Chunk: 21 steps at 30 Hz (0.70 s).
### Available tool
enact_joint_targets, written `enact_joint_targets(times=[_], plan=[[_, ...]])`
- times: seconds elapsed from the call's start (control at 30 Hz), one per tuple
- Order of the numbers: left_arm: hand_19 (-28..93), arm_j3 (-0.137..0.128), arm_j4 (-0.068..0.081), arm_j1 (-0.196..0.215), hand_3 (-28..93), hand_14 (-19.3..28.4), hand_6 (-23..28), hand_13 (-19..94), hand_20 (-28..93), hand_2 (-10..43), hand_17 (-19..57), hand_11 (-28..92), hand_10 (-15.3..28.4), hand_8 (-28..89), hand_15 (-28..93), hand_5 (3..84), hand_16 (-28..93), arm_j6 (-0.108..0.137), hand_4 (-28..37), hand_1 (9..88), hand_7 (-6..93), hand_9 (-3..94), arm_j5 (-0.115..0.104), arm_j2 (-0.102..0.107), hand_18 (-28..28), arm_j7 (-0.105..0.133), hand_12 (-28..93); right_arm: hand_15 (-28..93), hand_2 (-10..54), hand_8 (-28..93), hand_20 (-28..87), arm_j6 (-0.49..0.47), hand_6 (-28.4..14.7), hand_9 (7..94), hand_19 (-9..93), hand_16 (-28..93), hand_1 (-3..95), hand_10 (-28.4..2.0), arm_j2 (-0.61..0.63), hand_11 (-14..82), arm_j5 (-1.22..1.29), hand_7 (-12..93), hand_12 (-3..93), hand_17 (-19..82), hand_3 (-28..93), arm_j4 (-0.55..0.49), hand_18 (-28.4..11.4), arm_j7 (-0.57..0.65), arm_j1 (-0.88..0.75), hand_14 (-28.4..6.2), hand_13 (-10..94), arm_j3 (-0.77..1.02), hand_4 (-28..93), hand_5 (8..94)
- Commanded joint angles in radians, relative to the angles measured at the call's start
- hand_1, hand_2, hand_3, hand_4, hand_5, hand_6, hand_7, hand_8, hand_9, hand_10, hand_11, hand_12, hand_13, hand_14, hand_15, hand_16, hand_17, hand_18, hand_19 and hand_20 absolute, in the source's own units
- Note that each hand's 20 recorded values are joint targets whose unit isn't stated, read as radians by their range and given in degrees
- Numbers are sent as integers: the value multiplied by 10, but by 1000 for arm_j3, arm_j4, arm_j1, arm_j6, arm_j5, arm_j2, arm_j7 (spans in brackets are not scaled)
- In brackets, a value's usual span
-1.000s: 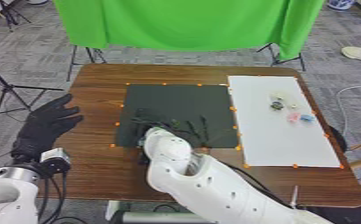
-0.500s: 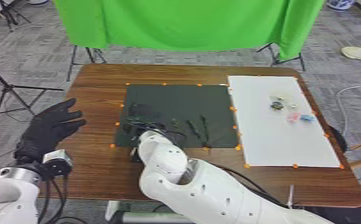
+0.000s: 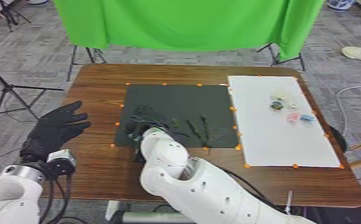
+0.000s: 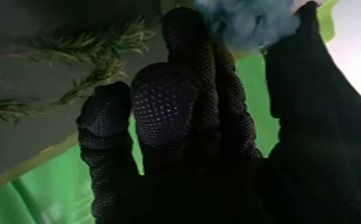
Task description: Arrange flowers
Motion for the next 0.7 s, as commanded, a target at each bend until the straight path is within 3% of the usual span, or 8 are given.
enact_joint_targets(times=[0.03,0.2,0.43,0.53,0.57,0.6,0.67,0.7], plan=[[570,8,3,10,810,268,88,248,37,51,-116,294,202,-104,529,348,-95,-2,-214,237,155,343,7,4,236,-23,99,791,-95,-156,386,35,-56,742,932,145,301,-149,-20,384,2,257,164,376,794,-1,-241,-3,-9,-70,743,13,-283,635],[570,3,1,18,810,268,88,249,37,51,-116,295,202,-104,529,349,-95,-10,-214,237,155,342,7,1,236,-30,99,795,-95,-153,390,77,-63,739,932,142,282,-153,-9,386,12,251,162,373,782,-3,-244,16,5,-74,741,-3,-283,632],[569,-21,12,28,810,268,90,249,37,51,-116,296,202,-104,529,351,-95,-10,-214,238,153,342,1,-2,236,51,99,801,-69,-151,395,236,-70,729,932,140,249,-162,92,388,95,243,161,363,808,-32,-249,33,163,-90,731,-139,-283,630],[569,-30,7,61,810,267,90,249,37,51,-116,296,202,-104,529,351,-95,15,-214,237,154,343,-7,-11,236,125,99,807,-53,-148,387,282,-73,706,932,138,235,-171,130,396,117,237,162,346,821,-50,-253,7,243,-103,713,-194,-283,620],[569,-31,-5,102,810,268,90,249,37,51,-116,296,202,-104,529,351,-95,57,-214,237,153,343,-21,-14,236,208,99,809,-51,-149,382,327,-76,698,932,137,232,-176,145,398,152,236,162,341,825,-48,-252,-12,329,-106,706,-262,-283,614],[569,-42,-19,128,810,268,90,249,37,51,-116,296,202,-104,529,351,-95,67,-214,237,153,343,-22,-25,236,214,98,809,-49,-149,379,268,-78,694,932,136,230,-179,138,398,121,234,161,339,827,-56,-253,-51,288,-108,702,-209,-283,612],[569,-38,-22,175,811,268,90,249,37,51,-116,296,202,-104,529,351,-95,102,-215,237,153,343,-52,-24,236,328,98,812,-42,-148,372,367,-79,684,932,132,224,-185,192,400,202,233,159,333,837,-85,-254,-40,451,-110,696,-354,-283,606],[569,-53,-36,190,811,268,90,249,37,51,-116,296,202,-104,530,351,-95,96,-215,237,153,343,-39,-44,236,284,98,813,-40,-148,367,276,-79,680,932,130,223,-186,189,400,156,233,158,331,839,-101,-254,-86,341,-112,693,-241,-283,604]])
